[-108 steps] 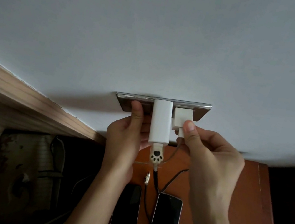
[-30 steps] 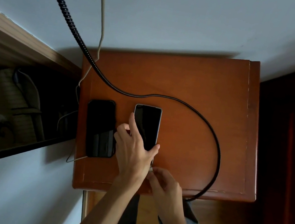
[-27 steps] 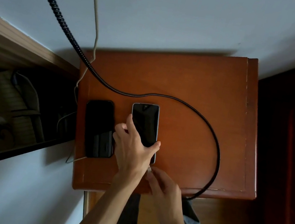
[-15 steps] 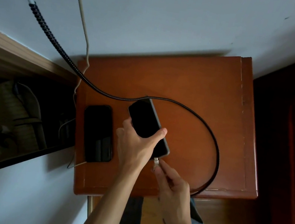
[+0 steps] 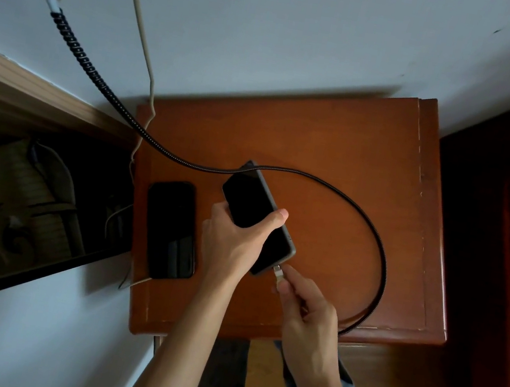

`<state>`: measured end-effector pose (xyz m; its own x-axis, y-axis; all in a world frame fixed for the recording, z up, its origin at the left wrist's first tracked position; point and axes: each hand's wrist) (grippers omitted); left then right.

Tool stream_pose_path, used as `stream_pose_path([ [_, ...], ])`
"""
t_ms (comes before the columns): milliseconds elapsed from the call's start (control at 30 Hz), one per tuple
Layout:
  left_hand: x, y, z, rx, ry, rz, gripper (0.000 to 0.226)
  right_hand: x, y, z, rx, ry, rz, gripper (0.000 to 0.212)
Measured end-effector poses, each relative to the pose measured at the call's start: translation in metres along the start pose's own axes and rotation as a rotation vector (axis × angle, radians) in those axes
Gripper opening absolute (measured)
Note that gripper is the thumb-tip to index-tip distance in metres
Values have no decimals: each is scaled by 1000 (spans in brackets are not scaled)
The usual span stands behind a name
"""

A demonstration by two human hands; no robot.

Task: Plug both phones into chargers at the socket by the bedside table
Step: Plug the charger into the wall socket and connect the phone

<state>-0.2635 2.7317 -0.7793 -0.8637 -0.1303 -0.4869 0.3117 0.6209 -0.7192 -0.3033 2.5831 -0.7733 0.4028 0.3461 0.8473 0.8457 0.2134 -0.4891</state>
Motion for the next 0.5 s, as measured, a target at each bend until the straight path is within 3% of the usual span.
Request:
stream_pose_path([
  [267,-2,-5,7,-63,115,13,99,2,5,-8,11,-162,-9,21],
  [500,1,-9,14,-127,260,54,101,-4,13,-7,38,-141,137,9],
])
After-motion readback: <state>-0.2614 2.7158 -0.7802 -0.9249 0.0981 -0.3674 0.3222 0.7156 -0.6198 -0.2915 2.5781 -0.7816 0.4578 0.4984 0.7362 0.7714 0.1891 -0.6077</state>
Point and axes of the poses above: each hand's wrist, its own y-axis towards the middle knuckle, its own z-axis out of the palm, x = y × z, and after that the axes turned 5 degrees about -z, right-handed
